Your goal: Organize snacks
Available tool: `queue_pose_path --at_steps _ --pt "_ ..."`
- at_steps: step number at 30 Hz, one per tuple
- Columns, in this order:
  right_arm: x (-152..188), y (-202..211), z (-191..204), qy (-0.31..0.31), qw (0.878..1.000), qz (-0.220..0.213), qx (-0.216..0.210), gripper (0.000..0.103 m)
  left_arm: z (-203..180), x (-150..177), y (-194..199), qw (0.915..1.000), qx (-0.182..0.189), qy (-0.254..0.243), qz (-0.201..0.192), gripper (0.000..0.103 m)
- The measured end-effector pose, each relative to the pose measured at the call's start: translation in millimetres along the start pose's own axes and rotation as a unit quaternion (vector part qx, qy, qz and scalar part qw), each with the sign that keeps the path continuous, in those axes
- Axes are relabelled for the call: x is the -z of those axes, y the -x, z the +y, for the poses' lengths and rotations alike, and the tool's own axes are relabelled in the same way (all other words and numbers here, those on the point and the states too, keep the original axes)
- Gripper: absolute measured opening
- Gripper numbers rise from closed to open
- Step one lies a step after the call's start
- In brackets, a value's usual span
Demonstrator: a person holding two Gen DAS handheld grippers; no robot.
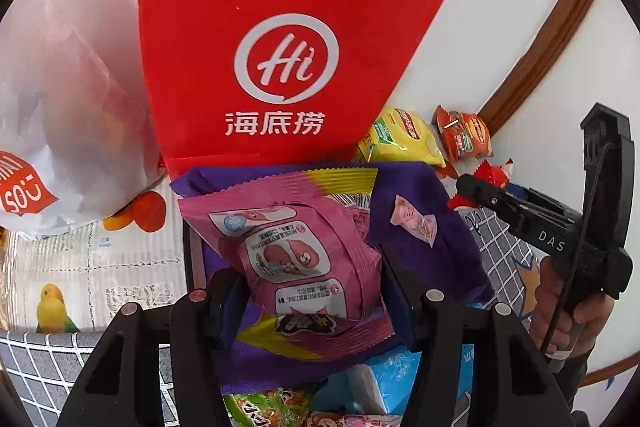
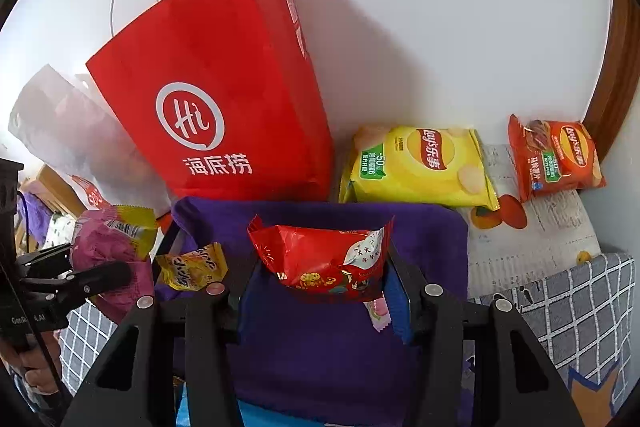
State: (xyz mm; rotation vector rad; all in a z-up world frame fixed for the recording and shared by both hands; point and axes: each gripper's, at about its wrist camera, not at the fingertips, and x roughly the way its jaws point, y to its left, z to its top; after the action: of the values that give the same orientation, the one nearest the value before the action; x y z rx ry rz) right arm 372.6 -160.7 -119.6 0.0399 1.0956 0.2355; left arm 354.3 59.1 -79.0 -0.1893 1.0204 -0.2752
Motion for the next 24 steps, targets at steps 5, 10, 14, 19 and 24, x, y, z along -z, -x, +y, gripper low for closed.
queue_pose_path --at_steps 5,10,14,19,24 --pt "0 5 4 0.007 1.000 -0.006 0.005 0.052 -5 0 -6 0.9999 0.011 -0.004 0.012 0.057" --pt "2 7 10 0.019 1.000 -0.011 0.011 0.052 -7 2 -6 0.9998 0.012 -0.006 0.013 0.057" --pt "2 8 14 0.026 0.999 -0.013 0.015 0.052 -7 1 -6 0.9998 0.013 -0.007 0.013 0.057" --pt "2 10 13 0.026 0.999 -0.014 0.022 0.052 -7 0 -3 0.9999 0.012 -0.006 0.009 0.057" --pt "3 14 7 0.020 0.999 -0.015 0.028 0.052 -2 0 4 1.0000 0.008 -0.002 0.000 0.057"
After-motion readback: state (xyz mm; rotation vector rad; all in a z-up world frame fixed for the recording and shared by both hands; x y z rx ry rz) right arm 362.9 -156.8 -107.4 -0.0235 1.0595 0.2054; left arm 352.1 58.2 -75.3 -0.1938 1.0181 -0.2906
